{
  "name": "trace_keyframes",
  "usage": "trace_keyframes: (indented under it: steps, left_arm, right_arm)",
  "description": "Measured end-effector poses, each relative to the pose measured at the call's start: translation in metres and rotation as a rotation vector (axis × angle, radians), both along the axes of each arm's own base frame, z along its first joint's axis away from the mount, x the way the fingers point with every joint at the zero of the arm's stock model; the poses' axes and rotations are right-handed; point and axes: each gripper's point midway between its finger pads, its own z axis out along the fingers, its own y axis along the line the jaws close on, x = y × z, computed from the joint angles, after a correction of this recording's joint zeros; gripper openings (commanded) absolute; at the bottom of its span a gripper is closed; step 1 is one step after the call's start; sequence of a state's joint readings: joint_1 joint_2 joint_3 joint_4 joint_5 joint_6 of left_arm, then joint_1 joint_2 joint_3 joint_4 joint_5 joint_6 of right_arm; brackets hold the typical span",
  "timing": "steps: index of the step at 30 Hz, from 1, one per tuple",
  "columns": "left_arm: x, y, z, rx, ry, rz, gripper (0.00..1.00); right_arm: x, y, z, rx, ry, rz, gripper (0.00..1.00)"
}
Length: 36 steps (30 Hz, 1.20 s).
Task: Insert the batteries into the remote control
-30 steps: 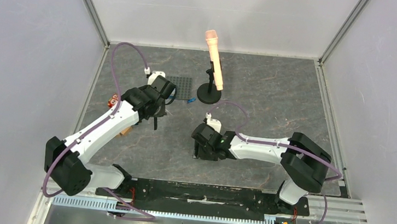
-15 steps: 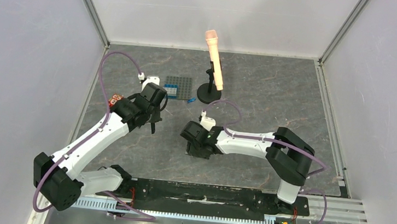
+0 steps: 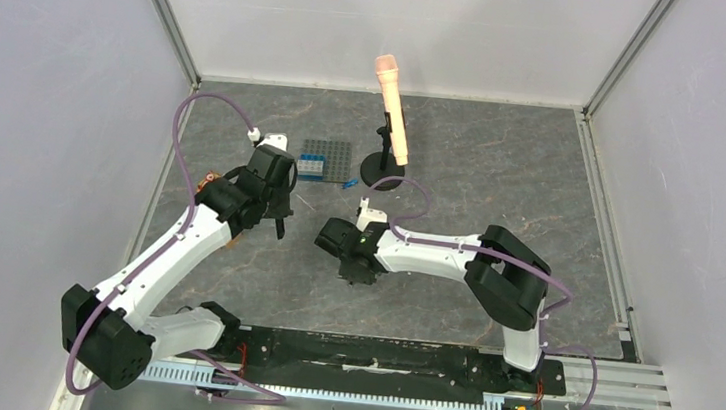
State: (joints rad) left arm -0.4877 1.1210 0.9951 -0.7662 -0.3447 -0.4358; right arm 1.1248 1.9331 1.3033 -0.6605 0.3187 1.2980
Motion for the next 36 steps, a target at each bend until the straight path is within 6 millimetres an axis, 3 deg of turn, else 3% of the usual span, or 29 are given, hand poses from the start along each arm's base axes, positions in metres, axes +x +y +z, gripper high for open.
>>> trace_keyframes:
  steps: [8, 14, 18, 22, 26, 29, 36]
  left_arm:
    - [-0.005, -0.015, -0.004, -0.057, 0.025, -0.081, 0.02]
    - [-0.015, -0.029, -0.012, -0.126, 0.056, -0.143, 0.02]
    - [-0.021, -0.047, -0.019, -0.206, 0.081, -0.213, 0.02]
    - [-0.029, -0.081, -0.019, -0.357, 0.098, -0.346, 0.02]
    - [-0.035, -0.116, -0.006, -0.535, 0.088, -0.462, 0.02]
    - [-0.035, -0.135, 0.009, -0.653, 0.052, -0.521, 0.02]
    - [-0.039, -0.166, 0.056, -0.936, -0.064, -0.611, 0.02]
  right_arm:
    - [0.004, -0.006, -0.002, -0.043, -0.027, 0.038, 0.01]
    - [0.004, -0.009, 0.0, -0.027, -0.078, 0.089, 0.0]
    - [0.004, -0.032, 0.013, -0.064, -0.136, 0.143, 0.0]
    - [0.015, -0.038, 0.063, -0.018, -0.268, 0.205, 0.0]
    - [0.022, -0.04, 0.139, 0.123, -0.458, 0.278, 0.0]
    - [0.018, -0.049, 0.183, 0.227, -0.587, 0.33, 0.0]
    - [-0.004, -0.061, 0.24, 0.409, -0.791, 0.504, 0.0]
